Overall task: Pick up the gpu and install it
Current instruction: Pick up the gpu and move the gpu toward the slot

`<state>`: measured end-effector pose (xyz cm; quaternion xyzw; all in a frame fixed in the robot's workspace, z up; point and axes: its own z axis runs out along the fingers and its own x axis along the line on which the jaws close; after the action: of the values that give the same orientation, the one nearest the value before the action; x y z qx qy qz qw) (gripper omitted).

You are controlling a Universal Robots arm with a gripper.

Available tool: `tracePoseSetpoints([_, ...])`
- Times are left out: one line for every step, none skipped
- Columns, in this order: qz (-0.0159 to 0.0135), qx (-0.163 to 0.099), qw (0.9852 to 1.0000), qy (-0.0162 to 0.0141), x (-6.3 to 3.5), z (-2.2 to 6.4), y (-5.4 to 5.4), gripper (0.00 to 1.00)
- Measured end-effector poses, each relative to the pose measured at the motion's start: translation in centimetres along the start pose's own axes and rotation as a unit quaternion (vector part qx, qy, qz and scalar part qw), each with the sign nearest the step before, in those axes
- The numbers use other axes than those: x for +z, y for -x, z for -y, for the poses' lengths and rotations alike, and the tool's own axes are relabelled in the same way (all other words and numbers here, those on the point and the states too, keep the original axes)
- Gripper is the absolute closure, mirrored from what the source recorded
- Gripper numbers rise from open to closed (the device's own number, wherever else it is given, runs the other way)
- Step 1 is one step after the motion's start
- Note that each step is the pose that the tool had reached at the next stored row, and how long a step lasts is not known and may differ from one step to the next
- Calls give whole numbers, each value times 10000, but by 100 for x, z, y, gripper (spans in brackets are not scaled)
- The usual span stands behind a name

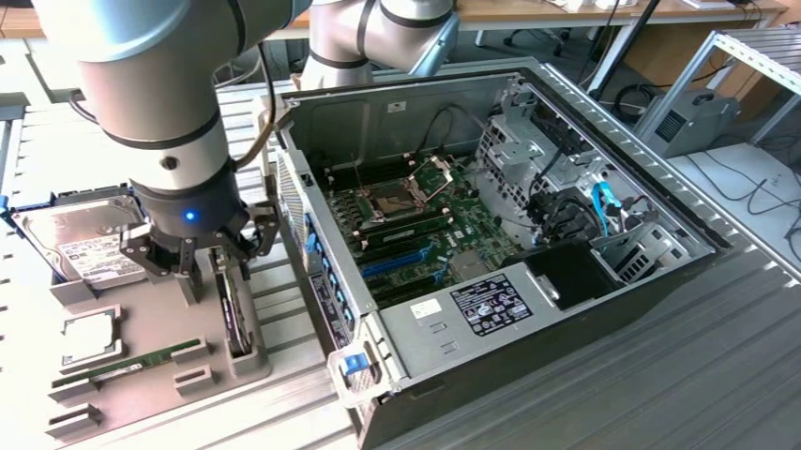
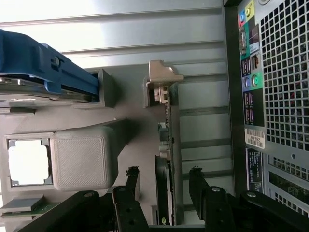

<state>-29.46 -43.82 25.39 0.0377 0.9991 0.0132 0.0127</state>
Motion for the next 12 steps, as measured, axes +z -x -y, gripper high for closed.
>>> tracePoseSetpoints([1,0,10000,1,6,0,0,45])
tracePoseSetpoints([1,0,10000,1,10,0,-1,45])
tracePoseSetpoints([2,0,10000,2,16,0,-1,45])
tracePoseSetpoints([1,0,10000,1,20,0,-1,45])
tracePoseSetpoints([1,0,10000,1,24,0,-1,45])
tracePoseSetpoints([1,0,10000,1,29,0,-1,45])
tracePoseSetpoints([1,0,10000,1,35,1,-1,45])
tracePoseSetpoints([1,0,10000,1,41,1,-1,45])
tracePoseSetpoints([1,0,10000,1,47,1,-2,45])
tracePoseSetpoints([1,0,10000,1,51,1,-2,45])
tracePoseSetpoints([1,0,10000,1,63,1,-2,45])
tracePoseSetpoints([1,0,10000,1,74,1,-2,45])
